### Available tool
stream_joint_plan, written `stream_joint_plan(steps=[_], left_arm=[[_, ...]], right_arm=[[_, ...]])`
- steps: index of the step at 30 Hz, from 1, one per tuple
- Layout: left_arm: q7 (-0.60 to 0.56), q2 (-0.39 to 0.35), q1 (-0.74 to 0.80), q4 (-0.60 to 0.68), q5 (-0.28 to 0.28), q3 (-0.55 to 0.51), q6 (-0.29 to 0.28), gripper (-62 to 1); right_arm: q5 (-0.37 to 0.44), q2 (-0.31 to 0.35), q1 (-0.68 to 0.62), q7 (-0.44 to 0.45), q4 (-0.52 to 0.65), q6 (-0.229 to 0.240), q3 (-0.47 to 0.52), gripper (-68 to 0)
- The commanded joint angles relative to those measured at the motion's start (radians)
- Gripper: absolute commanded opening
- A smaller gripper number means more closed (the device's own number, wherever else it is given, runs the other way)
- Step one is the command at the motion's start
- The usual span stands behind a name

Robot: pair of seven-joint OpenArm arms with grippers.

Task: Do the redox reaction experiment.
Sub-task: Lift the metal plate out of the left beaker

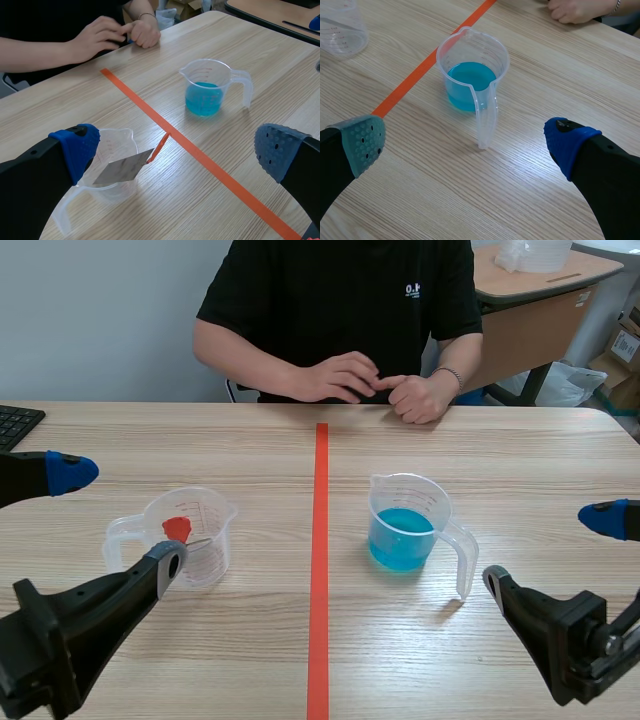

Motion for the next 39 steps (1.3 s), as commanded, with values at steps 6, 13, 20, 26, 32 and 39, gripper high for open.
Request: stream_joint_plan(steps=[6, 13, 20, 26, 32, 39], left_arm=[[-0.01, 0.007, 0.0, 0.011, -0.012, -0.005, 0.002, 1.4], [-0.01, 0.007, 0.0, 0.011, -0.011, -0.005, 0.002, 1.4], [-0.009, 0.007, 0.0, 0.011, -0.011, -0.005, 0.01, 1.4], [-0.003, 0.0, 0.01, -0.027, -0.008, -0.01, 0.065, 1.4], [-0.013, 0.002, 0.075, -0.092, -0.009, -0.08, 0.074, 1.4], [-0.041, 0.003, 0.184, -0.209, -0.017, -0.163, 0.095, 1.4]], right_arm=[[0.003, 0.01, 0.003, 0.019, 0.018, -0.004, 0.01, 0.4], [0.003, 0.01, 0.003, 0.019, 0.018, -0.004, 0.01, 0.4], [0.003, 0.01, 0.003, 0.019, 0.018, -0.004, 0.01, 0.4], [0.003, 0.011, 0.003, 0.019, 0.018, -0.004, 0.01, 0.4], [0.003, 0.011, 0.003, 0.019, 0.018, -0.004, 0.01, 0.4], [0.003, 0.011, 0.003, 0.019, 0.018, -0.004, 0.01, 0.4]])
